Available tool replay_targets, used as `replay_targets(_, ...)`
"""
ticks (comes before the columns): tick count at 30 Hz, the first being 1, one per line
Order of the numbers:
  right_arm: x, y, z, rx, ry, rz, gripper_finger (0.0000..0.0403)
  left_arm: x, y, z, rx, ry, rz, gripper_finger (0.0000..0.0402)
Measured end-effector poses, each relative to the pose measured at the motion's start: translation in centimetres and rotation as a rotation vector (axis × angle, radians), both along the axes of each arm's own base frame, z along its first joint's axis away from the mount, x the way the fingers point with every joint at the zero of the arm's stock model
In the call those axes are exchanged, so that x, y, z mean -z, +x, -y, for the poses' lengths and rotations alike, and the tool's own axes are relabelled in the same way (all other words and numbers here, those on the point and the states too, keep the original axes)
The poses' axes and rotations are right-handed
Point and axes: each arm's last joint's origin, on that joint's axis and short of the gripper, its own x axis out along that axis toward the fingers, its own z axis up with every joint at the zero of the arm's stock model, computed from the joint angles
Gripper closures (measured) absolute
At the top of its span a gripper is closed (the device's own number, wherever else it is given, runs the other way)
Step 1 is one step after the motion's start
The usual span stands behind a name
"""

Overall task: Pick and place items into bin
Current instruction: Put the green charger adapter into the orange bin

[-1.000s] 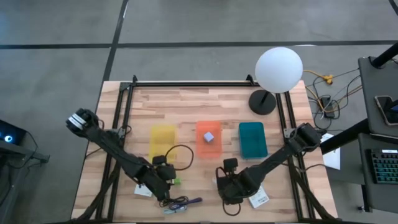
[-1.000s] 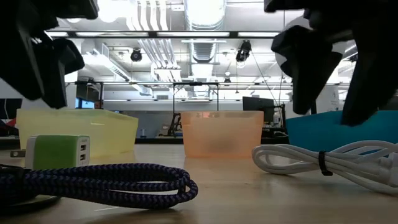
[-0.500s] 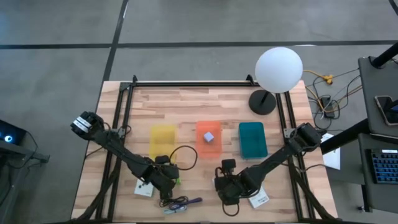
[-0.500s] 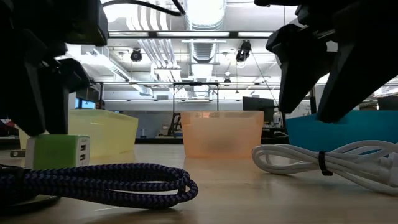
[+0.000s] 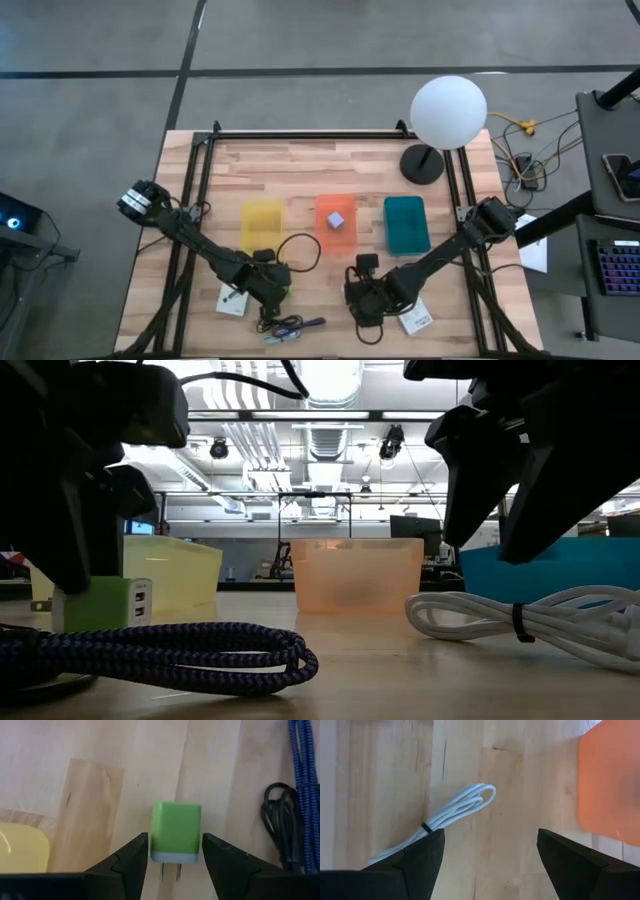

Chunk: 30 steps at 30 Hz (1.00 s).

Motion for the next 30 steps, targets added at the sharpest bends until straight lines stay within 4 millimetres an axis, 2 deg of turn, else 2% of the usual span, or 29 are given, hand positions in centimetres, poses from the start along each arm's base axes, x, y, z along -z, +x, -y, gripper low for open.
replay_targets(11,0.0,0.2,0.3,0.013,0.003,0.0,0.0101,1.8,0.4,0.3,0.052,0.031,-0.066,0.0231)
replay_targets(20,0.0,0.2,0.3,0.016,0.005,0.0,0.0101,1.1,1.4,0.8,0.033,0.038,-0.021,0.0232)
replay_targets(26,0.0,0.2,0.3,0.016,0.006,0.0,0.0101,1.1,1.5,0.8,0.027,0.048,-0.013,0.0265)
replay_targets(30,0.0,0.2,0.3,0.02,0.009,0.003,0.0101,1.0,1.5,0.8,0.027,0.048,-0.013,0.0268)
